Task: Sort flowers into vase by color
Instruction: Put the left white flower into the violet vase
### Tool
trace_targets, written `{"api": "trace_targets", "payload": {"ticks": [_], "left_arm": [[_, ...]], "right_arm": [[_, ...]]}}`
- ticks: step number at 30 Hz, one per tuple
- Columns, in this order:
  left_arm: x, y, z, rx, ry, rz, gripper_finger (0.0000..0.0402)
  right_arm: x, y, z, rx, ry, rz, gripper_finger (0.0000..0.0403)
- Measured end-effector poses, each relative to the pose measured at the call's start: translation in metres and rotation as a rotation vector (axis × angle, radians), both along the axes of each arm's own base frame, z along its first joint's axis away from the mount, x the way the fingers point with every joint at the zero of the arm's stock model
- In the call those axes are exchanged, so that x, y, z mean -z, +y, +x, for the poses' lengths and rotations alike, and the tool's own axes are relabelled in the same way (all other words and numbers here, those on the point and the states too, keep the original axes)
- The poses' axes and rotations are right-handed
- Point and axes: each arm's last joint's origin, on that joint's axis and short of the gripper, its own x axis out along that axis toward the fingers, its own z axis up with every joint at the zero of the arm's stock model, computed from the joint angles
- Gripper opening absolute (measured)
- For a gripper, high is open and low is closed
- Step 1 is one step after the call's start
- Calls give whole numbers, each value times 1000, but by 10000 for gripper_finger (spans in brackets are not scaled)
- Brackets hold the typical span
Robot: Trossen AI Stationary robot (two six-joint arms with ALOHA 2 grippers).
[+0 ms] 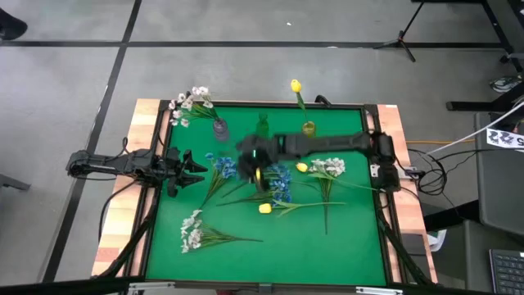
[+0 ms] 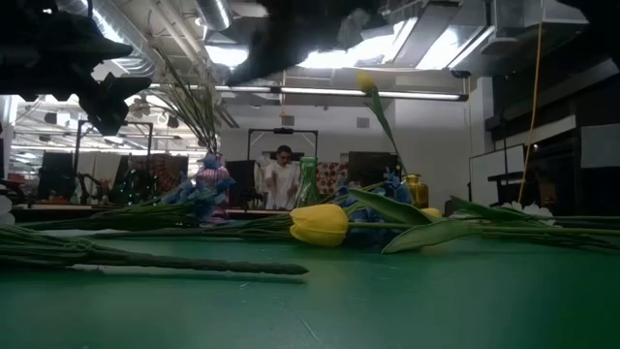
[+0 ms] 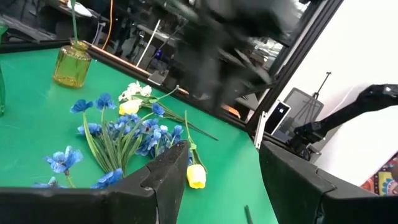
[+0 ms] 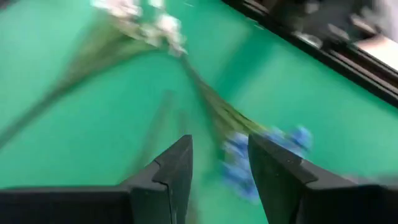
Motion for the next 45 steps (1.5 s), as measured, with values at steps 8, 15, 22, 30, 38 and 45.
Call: {"api": "trace_targets", "payload": {"ticks": [8, 15, 22, 30, 38, 45], "left_arm": [[0, 0, 0, 0, 0, -3, 194], [0, 0, 0, 0, 1, -20, 194], [0, 0, 0, -1, -2, 31, 194], [0, 0, 0, 1, -4, 67, 194], [0, 0, 0, 0, -5, 81, 194], [0, 0, 0, 0, -5, 81, 194]], "right_arm": [[20, 111, 6, 147, -143, -221, 156], [59, 159, 14, 190, -199, -146, 156], [97, 168, 22, 253, -132, -11, 156], [126, 181, 24, 269, -85, 83, 156], [130, 187, 18, 310, -44, 79, 156], [149, 186, 18, 340, 0, 79, 156]]}}
